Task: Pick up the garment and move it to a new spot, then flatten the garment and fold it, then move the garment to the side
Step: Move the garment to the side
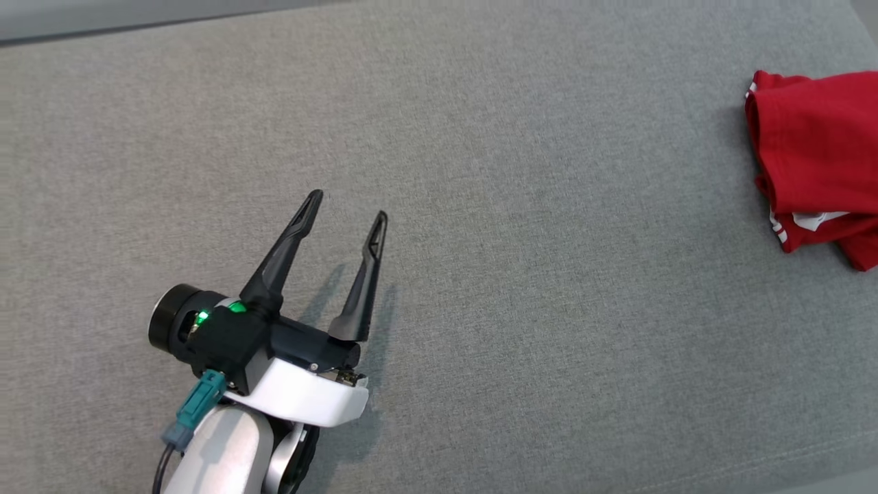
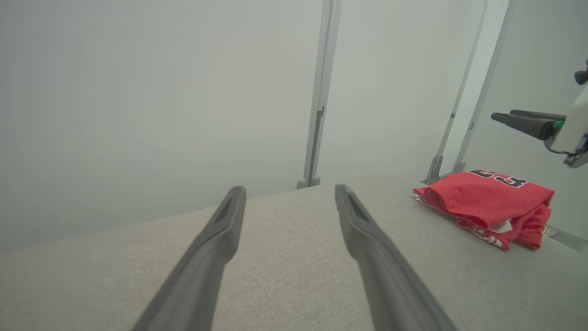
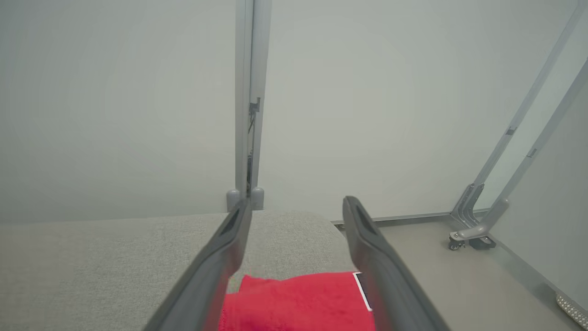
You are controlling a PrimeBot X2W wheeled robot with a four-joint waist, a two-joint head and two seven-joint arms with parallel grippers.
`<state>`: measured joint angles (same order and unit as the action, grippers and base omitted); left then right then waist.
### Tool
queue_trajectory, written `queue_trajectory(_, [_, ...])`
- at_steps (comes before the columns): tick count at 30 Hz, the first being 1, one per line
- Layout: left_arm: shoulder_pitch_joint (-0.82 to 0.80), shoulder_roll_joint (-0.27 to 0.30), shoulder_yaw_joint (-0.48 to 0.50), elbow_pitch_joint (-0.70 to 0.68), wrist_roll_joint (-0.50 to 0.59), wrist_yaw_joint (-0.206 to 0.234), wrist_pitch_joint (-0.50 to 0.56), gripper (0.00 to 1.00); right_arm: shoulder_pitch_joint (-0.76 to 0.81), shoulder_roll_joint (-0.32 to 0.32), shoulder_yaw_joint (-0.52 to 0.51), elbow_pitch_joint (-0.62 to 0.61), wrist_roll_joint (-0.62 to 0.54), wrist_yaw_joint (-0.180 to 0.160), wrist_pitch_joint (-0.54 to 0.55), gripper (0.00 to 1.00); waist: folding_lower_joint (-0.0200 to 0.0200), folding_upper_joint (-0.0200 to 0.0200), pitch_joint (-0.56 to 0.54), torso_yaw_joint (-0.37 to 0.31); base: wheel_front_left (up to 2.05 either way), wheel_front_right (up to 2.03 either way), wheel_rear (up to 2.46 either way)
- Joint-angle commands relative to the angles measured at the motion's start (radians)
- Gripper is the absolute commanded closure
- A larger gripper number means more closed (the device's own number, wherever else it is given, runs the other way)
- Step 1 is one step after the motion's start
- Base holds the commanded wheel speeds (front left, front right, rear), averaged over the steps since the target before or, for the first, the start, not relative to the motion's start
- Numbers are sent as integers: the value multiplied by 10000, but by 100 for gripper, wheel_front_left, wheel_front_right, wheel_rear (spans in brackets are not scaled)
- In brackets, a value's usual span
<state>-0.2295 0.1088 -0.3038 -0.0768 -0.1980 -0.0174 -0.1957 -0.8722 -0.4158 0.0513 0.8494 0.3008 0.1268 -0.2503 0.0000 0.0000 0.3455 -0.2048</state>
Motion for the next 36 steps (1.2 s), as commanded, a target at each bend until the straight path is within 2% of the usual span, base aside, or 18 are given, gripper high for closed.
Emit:
queue_trajectory(1, [-22, 19, 360, -203, -130, 86, -69, 0, 275, -121, 29, -393, -58, 39, -113, 0, 0, 0, -217, 146, 0, 0, 0])
queue_trajectory(7, [400, -129, 979, 225, -369, 777, -399, 0, 2055, 832, 115, -2625, -301, 39, -114, 0, 0, 0, -1098, 609, 0, 0, 0])
queue_trajectory(17, [1154, -242, 1514, 749, -848, 908, -628, 0, 4331, 1558, 632, -4765, -171, 39, -114, 0, 0, 0, -2395, 1370, 0, 0, 0])
queue_trajectory(25, [1856, -229, 1923, 760, -873, 623, -657, 0, 6039, 2099, 665, -6046, -308, 39, -114, 0, 0, 0, -3341, 1827, 0, 0, 0])
queue_trajectory(36, [2797, -381, 2256, 764, -376, 177, -659, 0, 7816, 2626, 345, -7352, -413, 39, -114, 0, 0, 0, -4036, 2302, 0, 0, 0])
